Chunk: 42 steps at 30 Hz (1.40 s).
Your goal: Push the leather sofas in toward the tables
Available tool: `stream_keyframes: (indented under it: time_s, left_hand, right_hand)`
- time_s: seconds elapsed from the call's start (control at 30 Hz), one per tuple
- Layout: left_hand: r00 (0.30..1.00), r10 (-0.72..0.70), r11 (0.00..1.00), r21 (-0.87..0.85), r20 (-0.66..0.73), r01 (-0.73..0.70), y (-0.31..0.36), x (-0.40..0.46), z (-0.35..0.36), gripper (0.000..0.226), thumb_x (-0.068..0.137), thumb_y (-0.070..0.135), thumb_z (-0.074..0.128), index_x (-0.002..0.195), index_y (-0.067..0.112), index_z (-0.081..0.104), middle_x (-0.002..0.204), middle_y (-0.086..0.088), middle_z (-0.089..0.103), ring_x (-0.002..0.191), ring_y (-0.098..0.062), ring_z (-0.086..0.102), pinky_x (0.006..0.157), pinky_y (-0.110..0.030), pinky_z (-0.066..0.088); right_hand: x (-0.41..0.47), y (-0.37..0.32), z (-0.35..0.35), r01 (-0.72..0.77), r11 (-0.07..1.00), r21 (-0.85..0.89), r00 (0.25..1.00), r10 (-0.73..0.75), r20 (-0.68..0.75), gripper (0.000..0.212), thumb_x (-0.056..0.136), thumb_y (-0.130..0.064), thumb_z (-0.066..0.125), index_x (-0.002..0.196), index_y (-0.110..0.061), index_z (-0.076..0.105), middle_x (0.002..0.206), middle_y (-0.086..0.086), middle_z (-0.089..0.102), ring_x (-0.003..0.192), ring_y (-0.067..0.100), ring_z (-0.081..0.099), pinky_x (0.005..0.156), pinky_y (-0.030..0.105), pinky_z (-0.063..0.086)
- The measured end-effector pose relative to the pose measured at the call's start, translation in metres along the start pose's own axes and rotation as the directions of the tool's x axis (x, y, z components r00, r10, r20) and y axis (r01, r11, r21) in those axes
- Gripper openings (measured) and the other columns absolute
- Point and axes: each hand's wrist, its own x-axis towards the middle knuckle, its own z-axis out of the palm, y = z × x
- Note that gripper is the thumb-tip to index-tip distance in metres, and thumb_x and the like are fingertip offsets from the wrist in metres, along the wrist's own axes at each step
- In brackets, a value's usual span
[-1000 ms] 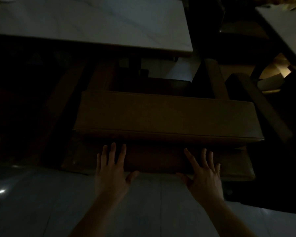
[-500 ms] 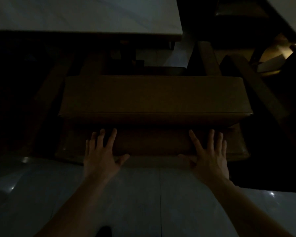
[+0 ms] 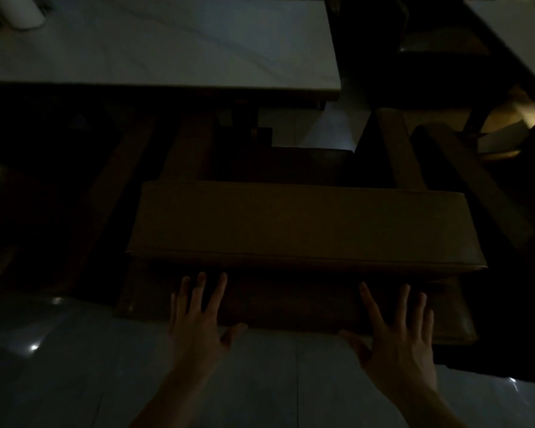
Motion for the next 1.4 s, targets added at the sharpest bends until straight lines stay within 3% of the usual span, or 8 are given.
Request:
stream_keyframes:
  time_s: [0.2, 0.37, 0.53, 0.67, 0.8, 1.07, 1.17, 1.4]
  left_hand:
    - [1.000, 0.010, 1.000, -0.009, -0.018, -0.010, 0.000, 0.013, 0.000, 0.092, 0.073, 0.080, 0.038, 0.152, 0.032, 0.032, 0.155, -0.009, 0.036, 0.144, -0.040, 0.024, 0.112, -0.060, 0.028]
    - [0.999, 0.027, 0.999, 0.022, -0.040, -0.027, 0.008, 0.040, -0.001, 0.093, 0.078, 0.078, 0.051, 0.155, 0.035, 0.021, 0.162, -0.006, 0.023, 0.148, -0.036, 0.011, 0.118, -0.056, 0.018]
    - [0.999, 0.024, 1.000, 0.015, 0.027, -0.025, 0.011, 0.054, -0.009, 0.095, 0.081, 0.079, 0.044, 0.155, 0.041, -0.002, 0.165, 0.000, 0.001, 0.149, -0.031, -0.010, 0.121, -0.049, 0.006]
    - [0.995, 0.018, 0.999, 0.025, 0.093, -0.021, 0.008, 0.054, -0.016, 0.093, 0.083, 0.078, 0.041, 0.152, 0.044, -0.011, 0.165, 0.004, -0.006, 0.148, -0.029, -0.014, 0.121, -0.048, 0.012]
    - [0.982, 0.059, 0.998, -0.028, 0.180, -0.055, 0.004, 0.056, -0.029, 0.097, 0.080, 0.081, 0.041, 0.153, 0.042, -0.009, 0.165, 0.000, -0.005, 0.149, -0.031, -0.013, 0.121, -0.049, 0.007]
    - [0.940, 0.142, 0.988, -0.108, 0.309, -0.114, 0.031, 0.029, -0.087, 0.091, 0.082, 0.079, 0.044, 0.155, 0.040, 0.007, 0.164, 0.003, 0.004, 0.149, -0.027, 0.002, 0.121, -0.043, 0.011]
    - [0.913, 0.220, 0.974, -0.122, 0.343, -0.189, 0.061, 0.024, -0.114, 0.090, 0.083, 0.079, 0.041, 0.155, 0.038, 0.006, 0.165, 0.002, 0.005, 0.150, -0.026, 0.004, 0.121, -0.043, 0.009]
    - [0.863, 0.355, 0.935, -0.116, 0.360, -0.336, 0.169, 0.010, -0.173, 0.091, 0.082, 0.081, 0.038, 0.155, 0.039, 0.003, 0.165, 0.003, 0.005, 0.150, -0.025, 0.003, 0.121, -0.046, 0.009]
  right_hand:
    - [0.017, -0.001, -0.003, 0.012, 1.000, 0.000, 0.999, -0.012, 0.036, 0.092, 0.079, -0.091, 0.016, 0.157, -0.041, 0.010, 0.159, 0.034, 0.010, 0.144, 0.060, 0.007, 0.111, 0.072, 0.025]
    - [0.046, 0.003, -0.017, 0.031, 0.999, -0.035, 0.998, -0.029, 0.059, 0.089, 0.074, -0.092, -0.001, 0.146, -0.049, -0.029, 0.161, 0.029, -0.018, 0.146, 0.054, -0.016, 0.120, 0.063, 0.005]
    - [0.056, 0.002, -0.022, 0.030, 0.999, -0.044, 0.998, -0.028, 0.059, 0.092, 0.067, -0.093, -0.011, 0.143, -0.048, -0.036, 0.159, 0.027, -0.025, 0.144, 0.052, -0.022, 0.120, 0.062, -0.002]
    - [0.059, -0.001, -0.029, -0.008, 0.996, -0.084, 0.990, 0.020, 0.139, 0.091, 0.075, -0.092, 0.007, 0.138, -0.047, -0.042, 0.159, 0.025, -0.029, 0.145, 0.051, -0.023, 0.121, 0.062, 0.000]
    - [0.053, -0.011, -0.055, -0.045, 0.998, -0.051, 0.967, 0.057, 0.250, 0.089, 0.085, -0.083, 0.026, 0.150, -0.046, -0.022, 0.164, 0.020, -0.013, 0.151, 0.042, -0.008, 0.120, 0.058, 0.015]
    - [0.006, -0.036, -0.114, -0.103, 0.991, 0.088, 0.958, 0.075, 0.277, 0.082, 0.094, -0.057, 0.046, 0.157, -0.040, -0.005, 0.167, 0.013, 0.001, 0.153, 0.033, 0.003, 0.122, 0.049, 0.018]
    - [-0.011, -0.023, -0.143, -0.120, 0.985, 0.123, 0.962, 0.084, 0.261, 0.085, 0.092, -0.051, 0.052, 0.157, -0.041, -0.003, 0.167, 0.011, 0.001, 0.154, 0.031, 0.002, 0.122, 0.049, 0.017]
    - [-0.063, 0.062, -0.206, -0.184, 0.967, 0.178, 0.980, 0.168, 0.103, 0.083, 0.092, -0.059, 0.049, 0.157, -0.041, 0.001, 0.167, 0.011, 0.003, 0.153, 0.032, 0.005, 0.123, 0.049, 0.012]
